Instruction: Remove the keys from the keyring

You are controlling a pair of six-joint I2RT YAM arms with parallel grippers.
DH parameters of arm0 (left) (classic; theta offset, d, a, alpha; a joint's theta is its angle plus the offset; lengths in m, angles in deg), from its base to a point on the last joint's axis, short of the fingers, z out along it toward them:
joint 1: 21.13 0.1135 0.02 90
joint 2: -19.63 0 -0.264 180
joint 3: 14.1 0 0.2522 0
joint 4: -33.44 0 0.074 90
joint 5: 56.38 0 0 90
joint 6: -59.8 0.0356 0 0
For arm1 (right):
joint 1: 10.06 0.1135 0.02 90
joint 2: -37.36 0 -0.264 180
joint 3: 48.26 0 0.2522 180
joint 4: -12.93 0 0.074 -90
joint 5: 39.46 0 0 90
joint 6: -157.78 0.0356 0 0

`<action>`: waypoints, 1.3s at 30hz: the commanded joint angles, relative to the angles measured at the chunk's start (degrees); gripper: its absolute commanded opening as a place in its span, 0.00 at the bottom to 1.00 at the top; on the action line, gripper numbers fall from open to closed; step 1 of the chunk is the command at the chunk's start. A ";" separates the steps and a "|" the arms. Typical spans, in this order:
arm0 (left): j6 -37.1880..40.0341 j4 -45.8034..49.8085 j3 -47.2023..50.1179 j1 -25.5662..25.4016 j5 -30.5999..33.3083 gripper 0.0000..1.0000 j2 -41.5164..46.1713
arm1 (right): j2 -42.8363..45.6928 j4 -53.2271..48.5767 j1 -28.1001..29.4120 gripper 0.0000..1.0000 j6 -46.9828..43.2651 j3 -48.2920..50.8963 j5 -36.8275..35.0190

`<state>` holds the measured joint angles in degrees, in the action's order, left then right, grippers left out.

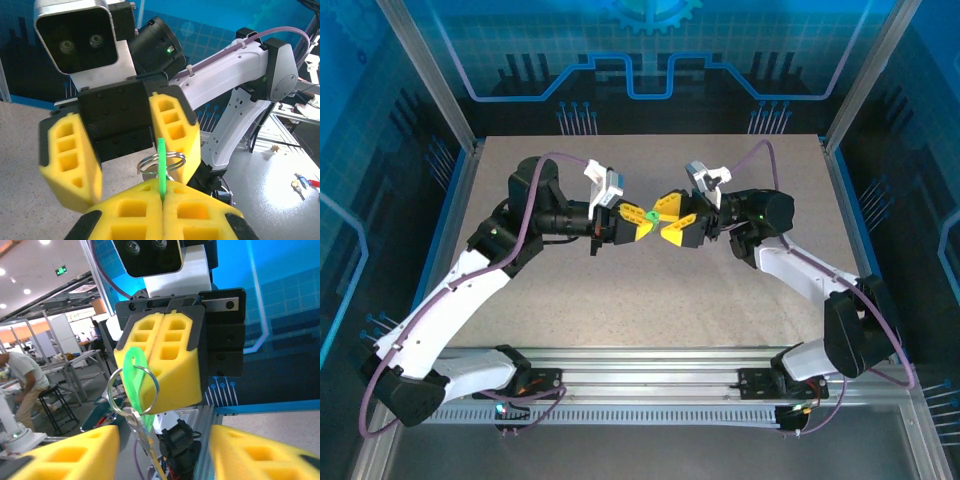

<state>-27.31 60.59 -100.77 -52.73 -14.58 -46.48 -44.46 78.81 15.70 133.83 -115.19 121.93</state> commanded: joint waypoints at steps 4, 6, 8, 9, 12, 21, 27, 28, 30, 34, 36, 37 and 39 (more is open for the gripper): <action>0.35 -2.03 0.38 0.39 4.14 0.00 0.99 | 0.00 1.84 0.61 0.31 1.59 -1.86 0.70; 0.83 -2.00 0.67 0.39 5.65 0.00 1.40 | 0.08 1.84 0.61 0.27 2.21 -1.76 1.02; 1.19 -1.87 0.90 0.44 7.00 0.00 1.66 | 0.25 1.84 0.60 0.27 2.67 -1.50 1.33; 1.45 -1.79 1.07 0.40 7.43 0.00 1.81 | 0.42 1.84 0.64 0.26 2.69 -1.35 1.45; 1.92 -1.70 1.43 0.39 9.23 0.00 2.15 | 0.60 1.84 0.66 0.28 3.26 -1.03 1.72; 2.55 -2.15 2.28 0.40 12.52 0.00 3.00 | 0.09 1.84 1.88 0.24 4.52 -1.50 3.26; 2.11 -2.14 2.50 0.44 11.39 0.00 2.89 | -0.27 1.84 2.98 0.37 4.46 -2.69 1.45; 2.07 -2.18 2.64 0.40 11.33 0.00 2.98 | -0.42 1.84 2.92 0.37 4.61 -3.11 1.23; 1.77 -2.74 3.14 0.40 11.32 0.00 3.40 | -0.86 1.46 2.79 0.40 4.55 -3.65 0.61; 1.45 -3.19 3.25 0.39 11.03 0.00 3.82 | -1.63 1.81 2.67 0.39 5.13 -3.96 -0.11; 1.50 -3.15 3.23 0.37 11.07 0.00 3.84 | -1.67 1.79 2.72 0.36 5.36 -4.07 -0.28; 1.50 -3.19 3.29 0.37 11.20 0.00 3.85 | -1.61 1.84 2.72 0.36 5.33 -4.14 -0.42; 1.41 -3.36 3.43 0.35 11.37 0.00 3.83 | -1.50 1.41 2.72 0.37 5.29 -4.14 -0.97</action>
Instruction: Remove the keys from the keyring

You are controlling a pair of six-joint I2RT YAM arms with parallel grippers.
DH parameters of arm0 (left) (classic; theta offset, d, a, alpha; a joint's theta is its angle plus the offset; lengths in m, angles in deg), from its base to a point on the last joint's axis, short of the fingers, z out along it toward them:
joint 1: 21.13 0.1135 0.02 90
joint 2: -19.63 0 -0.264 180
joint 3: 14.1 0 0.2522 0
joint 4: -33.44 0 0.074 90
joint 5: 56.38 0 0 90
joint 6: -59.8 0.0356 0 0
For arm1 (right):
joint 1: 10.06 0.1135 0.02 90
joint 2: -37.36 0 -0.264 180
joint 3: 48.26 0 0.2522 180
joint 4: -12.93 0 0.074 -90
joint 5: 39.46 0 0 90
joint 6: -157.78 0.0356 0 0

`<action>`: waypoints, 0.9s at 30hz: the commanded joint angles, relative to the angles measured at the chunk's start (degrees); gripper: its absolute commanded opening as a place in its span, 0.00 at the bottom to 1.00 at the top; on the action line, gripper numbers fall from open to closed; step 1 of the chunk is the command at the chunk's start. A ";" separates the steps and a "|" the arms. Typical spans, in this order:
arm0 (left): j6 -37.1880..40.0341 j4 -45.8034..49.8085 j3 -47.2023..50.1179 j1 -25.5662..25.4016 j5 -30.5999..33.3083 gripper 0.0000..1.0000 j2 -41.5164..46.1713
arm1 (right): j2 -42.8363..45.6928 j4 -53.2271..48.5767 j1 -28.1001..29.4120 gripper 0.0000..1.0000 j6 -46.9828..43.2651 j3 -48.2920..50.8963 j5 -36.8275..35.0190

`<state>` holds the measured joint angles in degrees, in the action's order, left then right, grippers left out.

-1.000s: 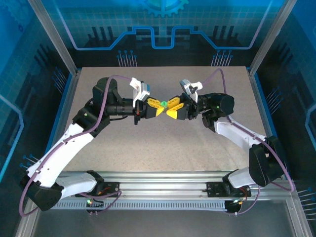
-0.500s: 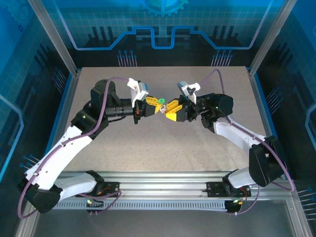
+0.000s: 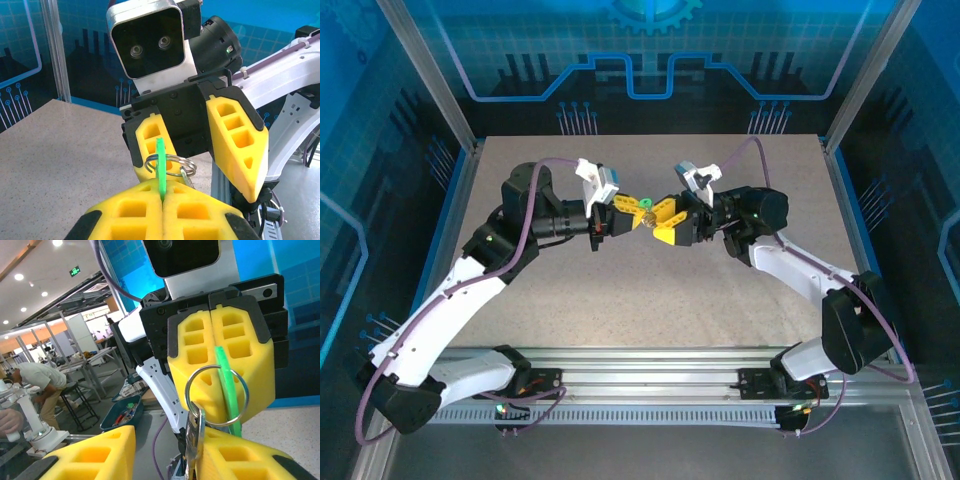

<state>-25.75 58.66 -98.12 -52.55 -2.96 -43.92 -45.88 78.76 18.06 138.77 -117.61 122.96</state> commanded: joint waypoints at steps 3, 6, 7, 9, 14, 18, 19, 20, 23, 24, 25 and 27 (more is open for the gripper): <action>-0.61 -2.13 1.28 0.13 -0.12 0.00 1.32 | 0.01 0.56 0.38 0.34 -0.02 -1.96 -2.35; -0.87 -2.57 1.40 0.10 0.26 0.00 1.21 | 0.18 -2.00 0.47 0.32 -1.56 -2.23 -2.81; -0.92 -2.67 1.46 0.11 0.28 0.00 1.23 | 0.27 -2.99 0.56 0.31 -2.28 -2.30 -2.96; -0.95 -2.74 1.53 -0.04 0.36 0.00 1.27 | 0.53 -7.13 0.55 0.28 -4.63 -2.67 -3.23; -0.49 -2.54 1.71 -0.44 1.39 0.00 1.22 | 1.40 -11.75 0.62 0.19 -7.60 -3.04 -4.21; -0.49 -3.11 2.12 -0.57 2.52 0.00 1.65 | 2.18 -16.70 0.40 0.08 -10.68 -3.36 -5.27; -0.49 -3.31 2.34 -0.54 2.88 0.00 1.77 | 2.50 -18.47 0.29 0.05 -11.58 -3.44 -5.54; -0.36 -3.52 2.72 -0.56 3.48 0.00 2.14 | 2.96 -20.72 0.15 0.02 -12.84 -3.62 -5.62; 0.07 -4.13 4.43 -0.44 6.19 0.00 3.75 | 4.83 -30.33 -0.49 0.00 -18.31 -4.38 -6.25; 0.21 -4.34 5.04 -0.48 7.46 0.00 4.41 | 5.76 -35.41 -0.84 0.00 -21.19 -4.86 -6.64; 0.19 -4.34 5.57 -0.48 8.55 0.00 4.84 | 6.63 -41.04 -0.99 0.00 -24.34 -5.52 -6.91; 0.39 -4.33 6.91 -0.37 10.19 0.00 5.81 | 8.59 -59.09 -1.21 0.00 -34.96 -8.60 -8.58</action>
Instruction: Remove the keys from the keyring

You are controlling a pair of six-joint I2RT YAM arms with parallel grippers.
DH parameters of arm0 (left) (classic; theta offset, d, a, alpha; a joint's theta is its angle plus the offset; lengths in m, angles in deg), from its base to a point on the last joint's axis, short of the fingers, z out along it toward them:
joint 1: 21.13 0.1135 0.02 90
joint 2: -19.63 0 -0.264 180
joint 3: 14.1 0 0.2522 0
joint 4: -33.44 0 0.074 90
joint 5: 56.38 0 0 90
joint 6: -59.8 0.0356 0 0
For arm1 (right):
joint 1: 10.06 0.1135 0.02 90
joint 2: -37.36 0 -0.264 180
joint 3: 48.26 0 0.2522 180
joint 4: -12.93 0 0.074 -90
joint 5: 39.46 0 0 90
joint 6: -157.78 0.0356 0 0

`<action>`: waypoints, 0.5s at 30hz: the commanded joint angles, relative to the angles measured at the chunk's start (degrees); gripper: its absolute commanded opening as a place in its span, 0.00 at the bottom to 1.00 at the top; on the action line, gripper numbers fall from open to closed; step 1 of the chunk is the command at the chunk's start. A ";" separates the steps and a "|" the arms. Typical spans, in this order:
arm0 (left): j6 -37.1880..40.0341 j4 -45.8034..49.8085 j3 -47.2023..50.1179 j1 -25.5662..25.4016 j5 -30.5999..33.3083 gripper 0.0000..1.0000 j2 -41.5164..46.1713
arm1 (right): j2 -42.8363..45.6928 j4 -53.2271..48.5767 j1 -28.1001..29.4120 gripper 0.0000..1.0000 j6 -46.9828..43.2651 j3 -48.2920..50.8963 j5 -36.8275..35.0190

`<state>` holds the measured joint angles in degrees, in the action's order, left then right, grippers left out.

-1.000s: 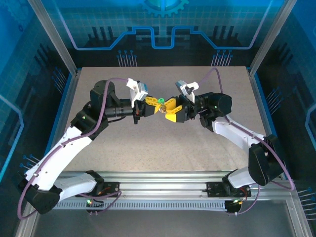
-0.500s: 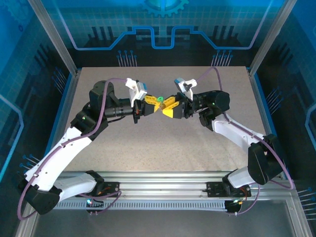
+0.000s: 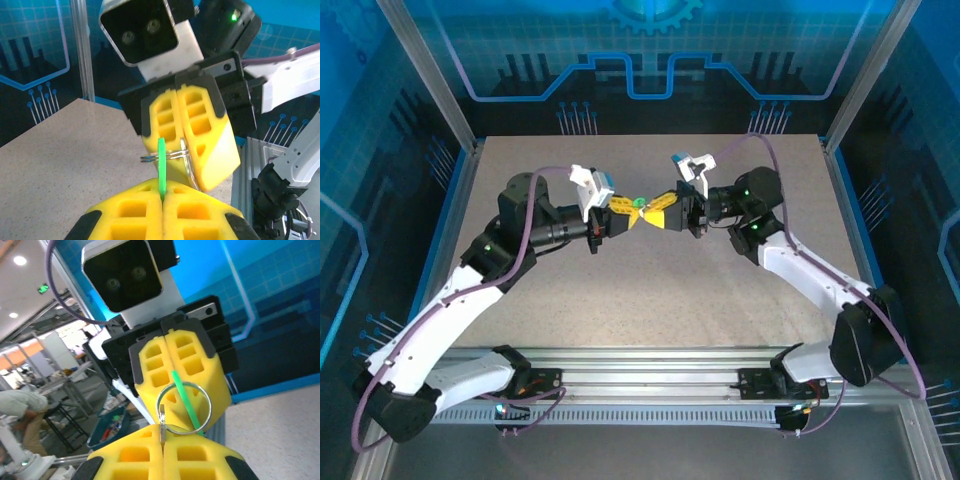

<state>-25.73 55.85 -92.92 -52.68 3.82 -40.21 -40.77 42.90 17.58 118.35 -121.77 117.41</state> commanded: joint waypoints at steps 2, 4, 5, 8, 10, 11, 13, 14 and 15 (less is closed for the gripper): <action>0.13 -1.80 3.55 -0.14 5.21 0.00 2.93 | 4.61 -43.20 -0.49 0.00 -26.05 -9.00 -5.77; -0.53 -2.97 6.03 -0.15 7.22 0.09 3.90 | 4.43 -58.59 -0.26 0.00 -34.44 -13.69 -9.55; -1.06 -3.99 7.58 -0.10 8.65 0.21 4.59 | 3.80 -65.61 -0.25 0.00 -37.49 -16.17 -11.87; -3.18 -7.54 12.51 0.00 11.77 0.39 6.91 | 0.82 -82.24 -0.10 0.00 -43.62 -23.45 -18.82; -4.63 -9.18 14.99 0.05 12.70 0.42 8.11 | -1.38 -90.36 -0.06 0.00 -46.49 -27.68 -22.15; -5.42 -9.67 15.98 0.08 12.73 0.42 8.55 | -2.24 -93.50 0.07 0.00 -47.50 -29.34 -24.12; -6.84 -10.60 17.48 0.07 12.75 0.43 9.18 | -3.15 -97.15 0.35 0.00 -49.30 -31.38 -26.28; -7.54 -11.12 18.09 0.00 12.75 0.44 9.29 | -3.34 -98.36 0.54 0.00 -49.78 -32.05 -27.59; -8.01 -11.53 18.67 -0.07 12.59 0.47 9.38 | -3.50 -99.58 0.83 0.00 -50.38 -32.75 -29.11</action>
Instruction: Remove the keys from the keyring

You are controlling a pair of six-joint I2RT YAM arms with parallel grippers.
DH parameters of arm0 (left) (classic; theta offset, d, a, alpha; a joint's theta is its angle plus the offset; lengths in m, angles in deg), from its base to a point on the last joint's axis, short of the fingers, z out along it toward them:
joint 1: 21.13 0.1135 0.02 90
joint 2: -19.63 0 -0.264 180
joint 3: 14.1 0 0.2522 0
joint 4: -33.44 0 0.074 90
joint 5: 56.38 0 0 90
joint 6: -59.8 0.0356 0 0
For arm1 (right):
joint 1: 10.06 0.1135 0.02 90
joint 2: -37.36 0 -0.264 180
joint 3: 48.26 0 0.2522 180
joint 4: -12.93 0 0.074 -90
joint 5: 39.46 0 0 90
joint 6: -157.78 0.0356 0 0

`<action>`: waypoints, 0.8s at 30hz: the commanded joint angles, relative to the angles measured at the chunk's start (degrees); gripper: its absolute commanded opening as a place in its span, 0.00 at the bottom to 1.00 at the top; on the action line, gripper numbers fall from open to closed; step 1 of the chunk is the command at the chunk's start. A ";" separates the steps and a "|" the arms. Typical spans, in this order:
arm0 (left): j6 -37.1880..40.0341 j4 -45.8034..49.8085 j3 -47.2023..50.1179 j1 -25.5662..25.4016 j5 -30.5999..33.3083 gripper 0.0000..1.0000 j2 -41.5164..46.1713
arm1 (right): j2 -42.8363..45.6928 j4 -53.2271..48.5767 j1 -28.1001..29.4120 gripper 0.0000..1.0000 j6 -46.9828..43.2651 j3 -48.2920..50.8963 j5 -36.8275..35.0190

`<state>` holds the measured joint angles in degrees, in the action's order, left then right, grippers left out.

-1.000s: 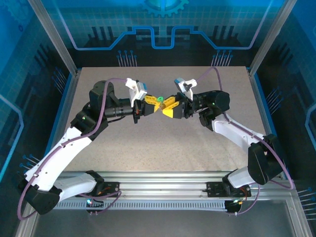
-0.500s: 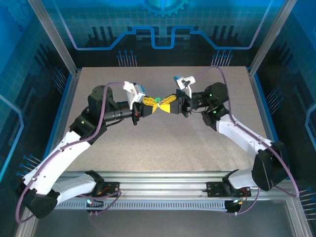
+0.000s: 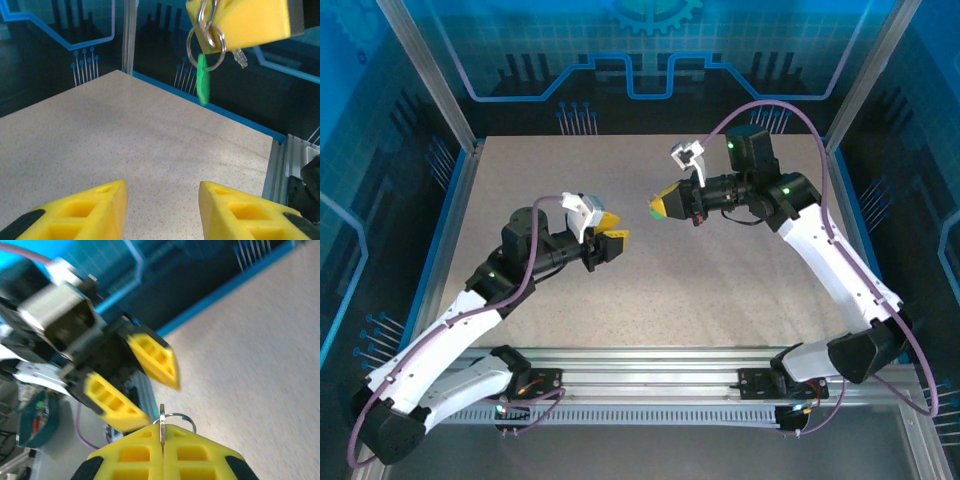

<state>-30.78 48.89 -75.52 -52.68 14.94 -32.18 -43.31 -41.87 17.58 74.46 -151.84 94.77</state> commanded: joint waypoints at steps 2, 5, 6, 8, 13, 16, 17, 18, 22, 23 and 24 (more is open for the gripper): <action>-3.69 -5.03 1.82 -0.09 1.23 0.50 1.19 | -1.31 -16.94 1.35 0.00 -7.56 -3.83 -8.15; -4.47 -6.99 2.85 -0.43 0.77 0.51 0.75 | -2.14 -20.53 2.11 0.00 -8.66 -5.83 -12.31; -4.61 -8.06 3.30 -0.63 0.58 0.53 0.60 | -2.66 -22.04 2.41 0.00 -9.14 -6.74 -13.88; -4.44 -9.96 4.39 -1.03 0.32 0.55 0.23 | -3.64 -24.93 3.00 0.00 -9.91 -8.65 -16.54; -4.44 -18.02 7.45 -2.19 -1.42 0.57 -0.81 | -3.90 -26.66 4.03 0.00 -10.95 -9.85 -17.10; -3.92 -20.00 7.58 -2.93 -3.85 0.57 -1.85 | -3.67 -26.06 4.25 0.00 -10.81 -9.72 -16.39; -3.21 -20.14 7.33 -3.35 -4.76 0.57 -2.27 | -3.63 -25.66 4.32 0.00 -10.79 -9.64 -15.88; -2.82 -20.02 7.00 -3.89 -4.63 0.56 -2.64 | -3.47 -25.20 4.33 0.00 -10.67 -9.55 -15.68; -0.39 -20.05 6.29 -5.29 -4.30 0.55 -3.69 | -2.86 -23.93 4.66 0.00 -10.45 -9.15 -14.92; 0.10 -20.46 6.37 -5.53 -4.25 0.54 -3.91 | -2.83 -23.86 4.74 0.00 -10.54 -9.30 -14.64; 0.72 -21.20 6.64 -5.85 -4.35 0.54 -3.99 | -2.83 -23.78 4.77 0.00 -10.46 -9.32 -14.44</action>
<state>-32.92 31.17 -68.42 -57.67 12.10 -35.83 -46.89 -65.51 21.19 64.69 -160.12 79.10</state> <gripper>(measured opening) 0.546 0.062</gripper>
